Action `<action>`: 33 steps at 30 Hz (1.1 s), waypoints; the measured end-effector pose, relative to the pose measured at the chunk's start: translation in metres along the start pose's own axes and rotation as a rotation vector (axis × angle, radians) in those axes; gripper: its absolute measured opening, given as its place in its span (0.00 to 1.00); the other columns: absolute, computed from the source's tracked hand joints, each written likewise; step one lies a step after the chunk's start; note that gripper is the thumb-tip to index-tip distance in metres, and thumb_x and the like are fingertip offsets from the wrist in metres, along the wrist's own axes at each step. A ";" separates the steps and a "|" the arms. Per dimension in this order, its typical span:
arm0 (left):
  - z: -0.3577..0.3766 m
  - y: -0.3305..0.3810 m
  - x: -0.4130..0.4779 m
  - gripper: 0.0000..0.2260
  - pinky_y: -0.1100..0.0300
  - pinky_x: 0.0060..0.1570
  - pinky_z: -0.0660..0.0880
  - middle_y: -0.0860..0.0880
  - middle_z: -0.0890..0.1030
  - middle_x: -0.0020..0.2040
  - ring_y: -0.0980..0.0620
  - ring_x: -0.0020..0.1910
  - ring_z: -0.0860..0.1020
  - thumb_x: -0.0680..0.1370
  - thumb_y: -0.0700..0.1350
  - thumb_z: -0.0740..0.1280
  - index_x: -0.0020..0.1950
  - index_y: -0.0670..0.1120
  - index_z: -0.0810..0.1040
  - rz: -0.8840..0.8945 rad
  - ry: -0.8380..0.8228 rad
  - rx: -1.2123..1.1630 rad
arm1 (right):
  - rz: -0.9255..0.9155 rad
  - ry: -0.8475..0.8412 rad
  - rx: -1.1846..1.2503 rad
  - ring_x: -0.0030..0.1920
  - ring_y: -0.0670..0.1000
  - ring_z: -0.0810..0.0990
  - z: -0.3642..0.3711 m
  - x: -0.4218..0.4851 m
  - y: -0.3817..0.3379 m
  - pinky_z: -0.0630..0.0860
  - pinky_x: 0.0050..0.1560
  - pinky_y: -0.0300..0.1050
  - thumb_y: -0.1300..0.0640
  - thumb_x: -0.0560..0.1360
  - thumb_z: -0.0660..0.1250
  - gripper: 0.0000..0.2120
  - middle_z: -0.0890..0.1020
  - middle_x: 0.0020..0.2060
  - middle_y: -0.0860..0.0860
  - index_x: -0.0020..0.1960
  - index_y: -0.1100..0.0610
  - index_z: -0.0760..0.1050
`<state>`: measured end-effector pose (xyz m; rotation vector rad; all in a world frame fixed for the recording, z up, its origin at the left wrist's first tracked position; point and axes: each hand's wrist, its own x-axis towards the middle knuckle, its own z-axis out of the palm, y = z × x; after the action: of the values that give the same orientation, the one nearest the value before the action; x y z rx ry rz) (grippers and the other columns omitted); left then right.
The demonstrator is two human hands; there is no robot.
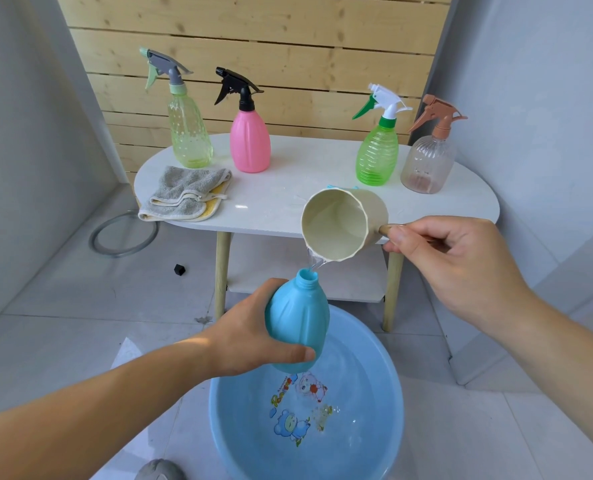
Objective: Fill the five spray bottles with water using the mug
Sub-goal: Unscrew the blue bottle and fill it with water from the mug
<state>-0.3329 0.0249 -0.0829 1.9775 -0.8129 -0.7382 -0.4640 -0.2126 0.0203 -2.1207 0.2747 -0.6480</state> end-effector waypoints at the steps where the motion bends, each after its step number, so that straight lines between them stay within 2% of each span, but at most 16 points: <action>1: 0.000 0.000 0.000 0.40 0.52 0.55 0.84 0.57 0.82 0.58 0.56 0.57 0.83 0.60 0.60 0.82 0.68 0.64 0.69 -0.001 0.000 0.002 | -0.003 0.000 0.000 0.45 0.40 0.84 0.000 0.000 0.001 0.78 0.50 0.33 0.54 0.76 0.70 0.07 0.87 0.40 0.42 0.44 0.54 0.85; 7: 0.001 -0.001 0.000 0.40 0.51 0.55 0.84 0.57 0.82 0.58 0.55 0.57 0.83 0.60 0.60 0.82 0.68 0.64 0.69 0.000 -0.003 -0.003 | -0.019 0.003 0.002 0.46 0.42 0.85 0.001 0.000 0.001 0.78 0.51 0.35 0.54 0.76 0.70 0.07 0.87 0.40 0.43 0.44 0.54 0.85; 15: 0.001 0.000 0.000 0.40 0.53 0.55 0.84 0.57 0.82 0.58 0.56 0.57 0.83 0.60 0.60 0.82 0.68 0.65 0.69 -0.002 -0.009 0.000 | -0.048 -0.001 -0.027 0.46 0.48 0.84 0.001 -0.001 0.004 0.78 0.51 0.48 0.54 0.77 0.71 0.06 0.87 0.41 0.44 0.44 0.52 0.85; 18: 0.001 0.000 0.000 0.40 0.53 0.55 0.84 0.58 0.81 0.58 0.56 0.57 0.83 0.60 0.60 0.82 0.69 0.64 0.68 -0.002 -0.014 0.005 | -0.069 0.000 -0.025 0.46 0.47 0.84 0.001 -0.001 0.003 0.78 0.51 0.47 0.52 0.76 0.70 0.07 0.87 0.41 0.44 0.44 0.53 0.85; 22: 0.001 0.000 -0.001 0.40 0.53 0.55 0.84 0.58 0.81 0.58 0.56 0.57 0.83 0.60 0.60 0.82 0.68 0.64 0.68 -0.002 -0.013 0.008 | -0.097 -0.003 -0.052 0.46 0.53 0.83 0.002 -0.001 0.005 0.77 0.50 0.51 0.48 0.74 0.68 0.12 0.86 0.40 0.51 0.43 0.55 0.85; 27: 0.001 -0.001 0.000 0.40 0.53 0.55 0.84 0.57 0.82 0.58 0.56 0.56 0.83 0.60 0.60 0.82 0.69 0.64 0.69 0.002 -0.013 0.008 | -0.145 0.000 -0.068 0.49 0.44 0.83 0.002 -0.001 0.006 0.76 0.52 0.37 0.56 0.76 0.72 0.06 0.86 0.42 0.45 0.43 0.57 0.85; 33: 0.000 -0.001 0.000 0.40 0.54 0.54 0.84 0.58 0.81 0.58 0.57 0.56 0.83 0.61 0.59 0.83 0.69 0.64 0.68 -0.004 -0.016 0.019 | -0.204 0.007 -0.083 0.51 0.44 0.83 0.004 -0.001 0.005 0.74 0.54 0.34 0.53 0.74 0.69 0.06 0.85 0.42 0.44 0.41 0.52 0.83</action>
<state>-0.3330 0.0255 -0.0835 1.9930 -0.8282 -0.7523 -0.4624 -0.2123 0.0135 -2.2453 0.0906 -0.7734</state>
